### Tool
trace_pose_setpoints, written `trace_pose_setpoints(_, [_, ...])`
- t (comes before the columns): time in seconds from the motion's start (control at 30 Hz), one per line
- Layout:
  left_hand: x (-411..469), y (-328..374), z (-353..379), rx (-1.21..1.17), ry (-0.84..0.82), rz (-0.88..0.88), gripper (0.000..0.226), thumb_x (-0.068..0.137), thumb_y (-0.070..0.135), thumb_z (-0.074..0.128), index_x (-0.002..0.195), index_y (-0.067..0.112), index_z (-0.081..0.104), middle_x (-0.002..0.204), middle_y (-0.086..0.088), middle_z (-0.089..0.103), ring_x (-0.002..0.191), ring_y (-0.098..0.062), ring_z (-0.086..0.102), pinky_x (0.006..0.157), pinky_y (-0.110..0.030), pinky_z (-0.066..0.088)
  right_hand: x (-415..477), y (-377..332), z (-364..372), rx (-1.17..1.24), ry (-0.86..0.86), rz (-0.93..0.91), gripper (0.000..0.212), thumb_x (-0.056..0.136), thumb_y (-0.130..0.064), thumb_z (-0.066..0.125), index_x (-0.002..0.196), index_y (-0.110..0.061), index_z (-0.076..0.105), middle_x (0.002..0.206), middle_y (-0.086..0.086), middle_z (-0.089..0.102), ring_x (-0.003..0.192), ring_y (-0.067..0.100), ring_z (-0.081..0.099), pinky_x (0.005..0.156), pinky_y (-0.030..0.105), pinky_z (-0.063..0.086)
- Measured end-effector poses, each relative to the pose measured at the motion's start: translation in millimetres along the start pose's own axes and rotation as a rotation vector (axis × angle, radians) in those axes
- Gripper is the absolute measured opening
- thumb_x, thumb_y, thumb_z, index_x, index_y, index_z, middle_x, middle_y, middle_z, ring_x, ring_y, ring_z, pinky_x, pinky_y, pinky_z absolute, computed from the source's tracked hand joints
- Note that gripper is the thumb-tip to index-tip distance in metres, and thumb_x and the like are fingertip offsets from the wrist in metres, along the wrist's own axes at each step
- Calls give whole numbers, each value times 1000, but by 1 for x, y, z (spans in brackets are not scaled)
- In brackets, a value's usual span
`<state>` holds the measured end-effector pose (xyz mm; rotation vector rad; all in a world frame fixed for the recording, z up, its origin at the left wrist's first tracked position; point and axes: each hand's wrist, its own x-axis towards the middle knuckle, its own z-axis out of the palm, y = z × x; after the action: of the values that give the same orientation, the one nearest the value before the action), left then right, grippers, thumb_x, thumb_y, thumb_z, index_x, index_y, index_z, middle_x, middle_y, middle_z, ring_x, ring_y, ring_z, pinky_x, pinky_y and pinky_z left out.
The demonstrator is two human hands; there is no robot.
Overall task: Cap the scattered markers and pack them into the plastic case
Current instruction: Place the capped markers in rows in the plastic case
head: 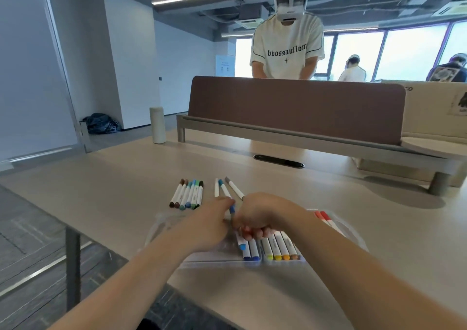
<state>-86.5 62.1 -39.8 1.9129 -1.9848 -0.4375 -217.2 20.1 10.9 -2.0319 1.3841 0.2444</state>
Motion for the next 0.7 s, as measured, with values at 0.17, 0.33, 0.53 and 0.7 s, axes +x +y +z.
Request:
trace_pose_setpoints(0.17, [-9,1,1,137,-138,53,34,92,40,38,114,30,62,128,12,53,116,-12,54,102,-38,46,-3,10,10,-81,135,-56,42,98,-25,45,60,-8,55,46,2,47,34,12,38,39,18,31])
trace_pose_setpoints(0.33, [-13,1,-4,105,-173,152,42,97,47,49,135,30,55,154,13,33,137,-12,39,109,-32,33,4,15,8,-83,123,-67,39,98,-25,50,62,-12,56,38,-5,46,39,11,41,45,21,35])
trace_pose_setpoints(0.53, [-8,-4,-1,130,-165,184,39,91,54,54,115,25,65,135,7,48,124,-14,49,101,-33,41,9,12,8,-110,71,-49,32,97,-23,54,67,-13,56,60,1,48,48,12,40,51,23,35])
trace_pose_setpoints(0.7, [-4,-4,-4,160,-210,224,43,87,58,54,116,30,68,129,13,54,120,-8,50,102,-39,43,13,9,8,-146,34,-33,31,99,-24,52,70,-12,55,62,2,47,49,13,39,49,22,33])
